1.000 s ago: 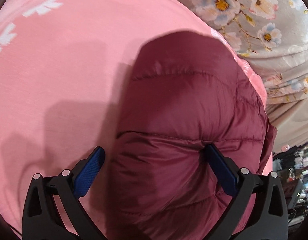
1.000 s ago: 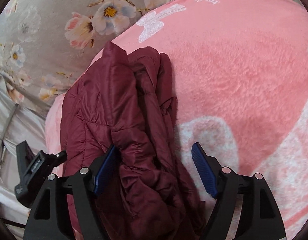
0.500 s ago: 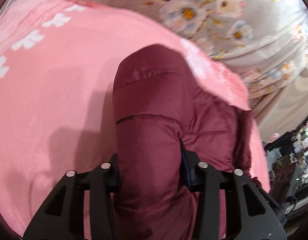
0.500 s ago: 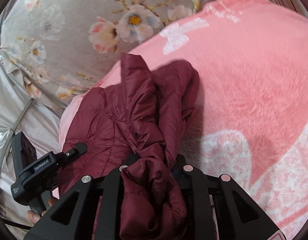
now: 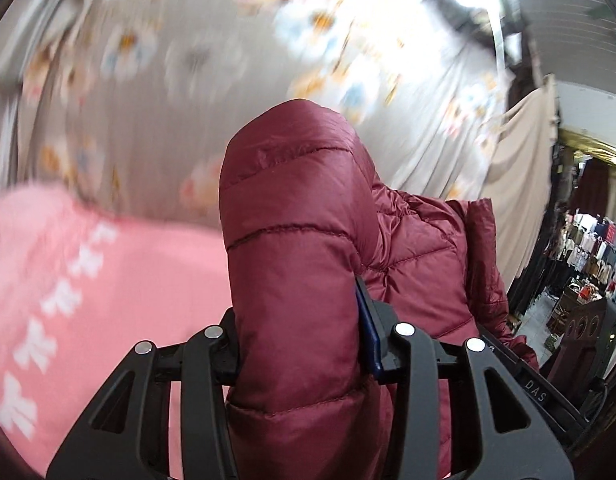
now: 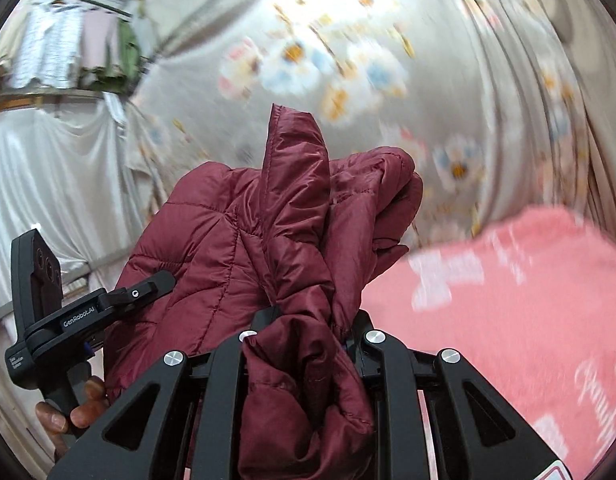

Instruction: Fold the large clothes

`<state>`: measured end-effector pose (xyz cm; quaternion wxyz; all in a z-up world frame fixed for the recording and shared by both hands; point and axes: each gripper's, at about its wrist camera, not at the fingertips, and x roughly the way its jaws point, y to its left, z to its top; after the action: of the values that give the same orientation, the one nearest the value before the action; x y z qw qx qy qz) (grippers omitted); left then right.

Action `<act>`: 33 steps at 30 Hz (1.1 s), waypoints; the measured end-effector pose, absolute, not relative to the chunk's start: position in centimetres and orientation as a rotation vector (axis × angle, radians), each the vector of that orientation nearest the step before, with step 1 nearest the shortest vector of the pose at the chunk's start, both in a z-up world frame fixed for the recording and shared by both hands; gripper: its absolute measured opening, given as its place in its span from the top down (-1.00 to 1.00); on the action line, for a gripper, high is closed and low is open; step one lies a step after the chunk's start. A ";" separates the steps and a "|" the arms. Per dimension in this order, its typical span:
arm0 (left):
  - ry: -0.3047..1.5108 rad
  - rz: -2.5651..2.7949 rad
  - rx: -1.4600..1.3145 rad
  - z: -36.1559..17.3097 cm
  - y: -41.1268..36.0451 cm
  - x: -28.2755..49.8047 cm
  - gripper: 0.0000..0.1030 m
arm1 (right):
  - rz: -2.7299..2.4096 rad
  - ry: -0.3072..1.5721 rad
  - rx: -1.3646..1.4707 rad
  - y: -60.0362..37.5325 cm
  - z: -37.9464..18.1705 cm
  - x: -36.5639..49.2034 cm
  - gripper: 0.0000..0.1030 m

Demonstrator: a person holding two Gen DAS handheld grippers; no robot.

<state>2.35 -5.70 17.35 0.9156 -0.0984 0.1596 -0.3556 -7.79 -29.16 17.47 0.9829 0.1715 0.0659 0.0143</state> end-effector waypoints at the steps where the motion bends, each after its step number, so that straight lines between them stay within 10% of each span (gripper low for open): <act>1: 0.276 -0.737 -0.195 18.7 -4.8 1.8 0.18 | 0.039 0.102 0.325 -28.8 18.4 -8.2 0.64; 14: 0.078 -0.644 -0.134 22.1 2.0 4.9 0.05 | 0.155 -0.045 0.178 -22.3 21.4 -2.1 0.63; 33: 0.359 -0.604 -0.127 7.8 2.1 25.2 0.05 | 0.078 0.228 0.250 -20.3 7.3 15.6 0.63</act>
<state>25.22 2.07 7.81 0.9369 -0.0623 0.1758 -0.2958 15.55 -20.34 7.34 0.9850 0.1243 0.1132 0.0390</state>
